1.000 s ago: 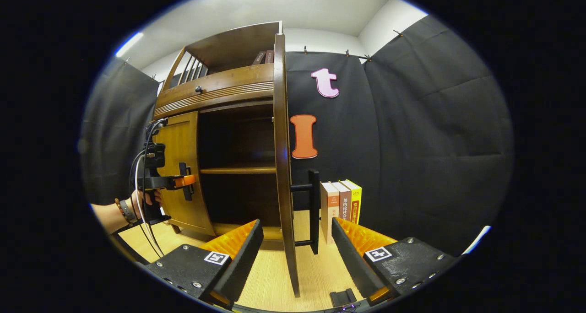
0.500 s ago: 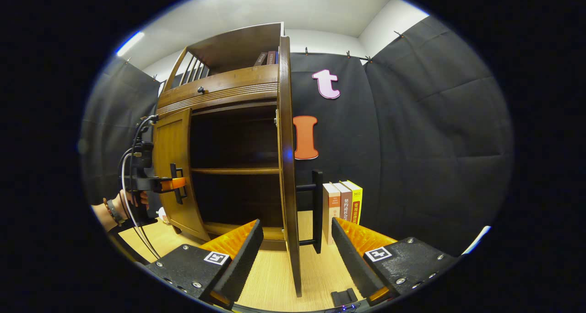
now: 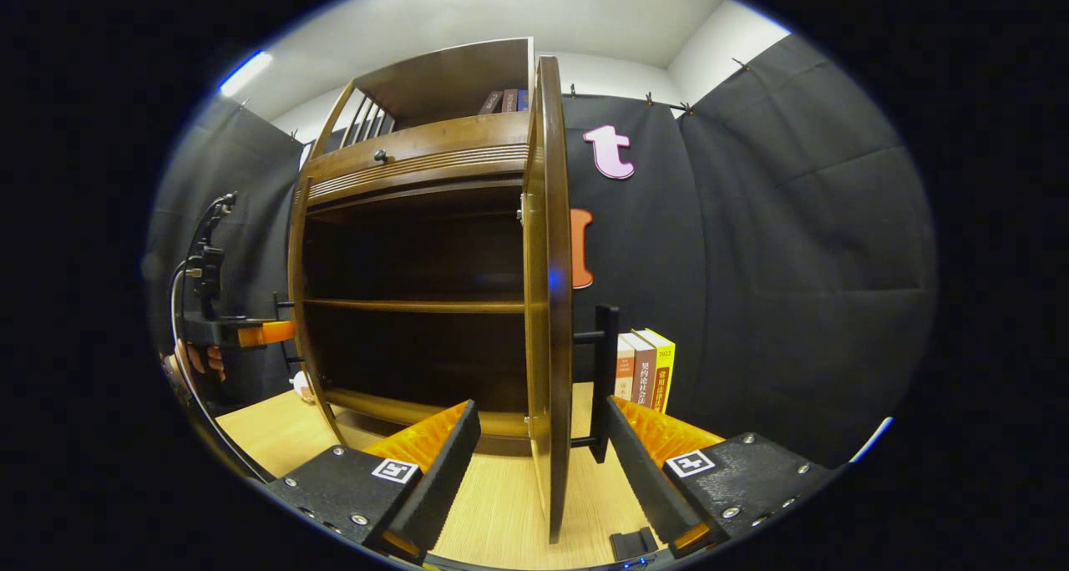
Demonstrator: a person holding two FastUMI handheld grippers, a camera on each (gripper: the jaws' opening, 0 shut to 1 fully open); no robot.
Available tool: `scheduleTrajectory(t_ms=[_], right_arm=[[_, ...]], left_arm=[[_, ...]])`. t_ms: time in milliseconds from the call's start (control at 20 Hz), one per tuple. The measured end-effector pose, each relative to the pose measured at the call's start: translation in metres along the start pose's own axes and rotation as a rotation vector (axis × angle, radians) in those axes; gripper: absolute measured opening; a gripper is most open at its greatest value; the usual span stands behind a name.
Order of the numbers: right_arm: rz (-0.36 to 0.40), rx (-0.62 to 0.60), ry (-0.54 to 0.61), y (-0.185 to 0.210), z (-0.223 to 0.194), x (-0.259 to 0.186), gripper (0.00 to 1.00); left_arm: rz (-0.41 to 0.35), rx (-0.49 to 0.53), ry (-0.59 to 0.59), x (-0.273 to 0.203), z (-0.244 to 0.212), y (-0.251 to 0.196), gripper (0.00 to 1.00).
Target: Open the right door of the double-door shoe cabinet with the right hand, and open the left door with the left hand.
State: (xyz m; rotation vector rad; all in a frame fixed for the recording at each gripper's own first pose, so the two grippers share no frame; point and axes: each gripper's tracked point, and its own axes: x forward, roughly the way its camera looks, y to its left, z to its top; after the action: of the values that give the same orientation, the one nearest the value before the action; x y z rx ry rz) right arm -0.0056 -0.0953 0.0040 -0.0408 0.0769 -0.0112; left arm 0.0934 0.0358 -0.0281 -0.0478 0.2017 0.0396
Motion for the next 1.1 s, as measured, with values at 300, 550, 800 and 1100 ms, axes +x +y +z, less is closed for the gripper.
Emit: scheduleTrajectory(t_ms=[300,550,800,1100], right_arm=[[0.008,-0.004,0.004,0.006,0.001,0.008,0.99],[0.012,-0.006,0.004,0.006,0.0,0.011,0.92],[0.021,-0.024,0.012,0.006,-0.002,0.011,0.99],[-0.006,-0.017,0.017,0.004,-0.001,0.011,0.99]], left_arm=[[0.086,-0.026,-0.012,-0.044,0.0,0.045,0.3],[0.202,-0.026,-0.011,-0.069,-0.008,0.102,0.22],[0.213,-0.09,-0.014,-0.083,-0.019,0.147,0.14],[0.136,-0.054,-0.029,-0.082,-0.016,0.169,0.14]])
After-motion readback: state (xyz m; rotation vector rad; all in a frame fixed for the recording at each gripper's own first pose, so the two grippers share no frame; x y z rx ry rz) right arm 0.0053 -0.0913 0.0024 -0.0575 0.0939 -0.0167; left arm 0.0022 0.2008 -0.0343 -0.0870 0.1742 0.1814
